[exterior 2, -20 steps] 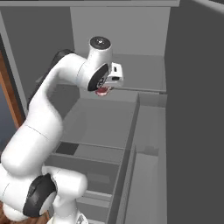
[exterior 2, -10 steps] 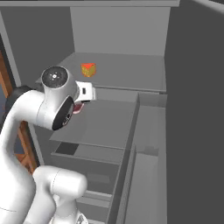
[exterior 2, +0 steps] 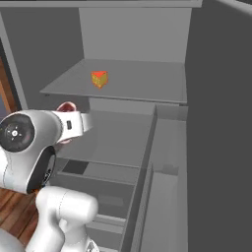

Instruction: Take the cheese, steak, and lemon wedge from the fridge and place them on the plate on the dining counter to create an appetizer plate.

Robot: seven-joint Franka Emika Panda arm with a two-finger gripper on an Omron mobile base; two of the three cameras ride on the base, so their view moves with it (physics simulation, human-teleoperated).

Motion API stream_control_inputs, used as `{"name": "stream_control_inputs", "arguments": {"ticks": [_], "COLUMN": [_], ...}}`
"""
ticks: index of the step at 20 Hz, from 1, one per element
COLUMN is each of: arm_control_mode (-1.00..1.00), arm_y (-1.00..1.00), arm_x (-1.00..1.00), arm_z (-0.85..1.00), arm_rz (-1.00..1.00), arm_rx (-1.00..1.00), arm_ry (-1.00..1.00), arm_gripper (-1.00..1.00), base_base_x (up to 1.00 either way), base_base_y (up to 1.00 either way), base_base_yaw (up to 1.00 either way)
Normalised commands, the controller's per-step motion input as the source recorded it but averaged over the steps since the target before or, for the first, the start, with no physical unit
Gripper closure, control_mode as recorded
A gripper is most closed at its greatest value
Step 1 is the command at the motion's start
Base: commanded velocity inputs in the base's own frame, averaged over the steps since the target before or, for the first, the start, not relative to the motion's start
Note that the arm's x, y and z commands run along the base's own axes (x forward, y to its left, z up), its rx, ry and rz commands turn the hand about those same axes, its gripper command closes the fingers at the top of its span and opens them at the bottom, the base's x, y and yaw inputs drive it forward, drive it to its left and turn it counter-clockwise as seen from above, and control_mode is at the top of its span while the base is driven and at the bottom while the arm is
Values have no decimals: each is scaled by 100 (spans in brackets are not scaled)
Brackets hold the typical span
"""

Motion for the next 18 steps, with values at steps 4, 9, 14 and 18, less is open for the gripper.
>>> {"name": "stream_control_inputs", "arguments": {"ticks": [4,9,14,18], "arm_control_mode": [100,100,100,100], "arm_y": [0,0,0,0], "arm_x": [-25,0,0,0], "arm_z": [7,0,0,0], "arm_rz": [0,0,0,0], "arm_rx": [0,0,0,0], "arm_ry": [-4,0,0,0], "arm_gripper": [100,100,100,100], "base_base_x": [-75,-99,-93,-100], "base_base_y": [0,3,43,94], "base_base_yaw": [-1,-6,-14,-12]}}
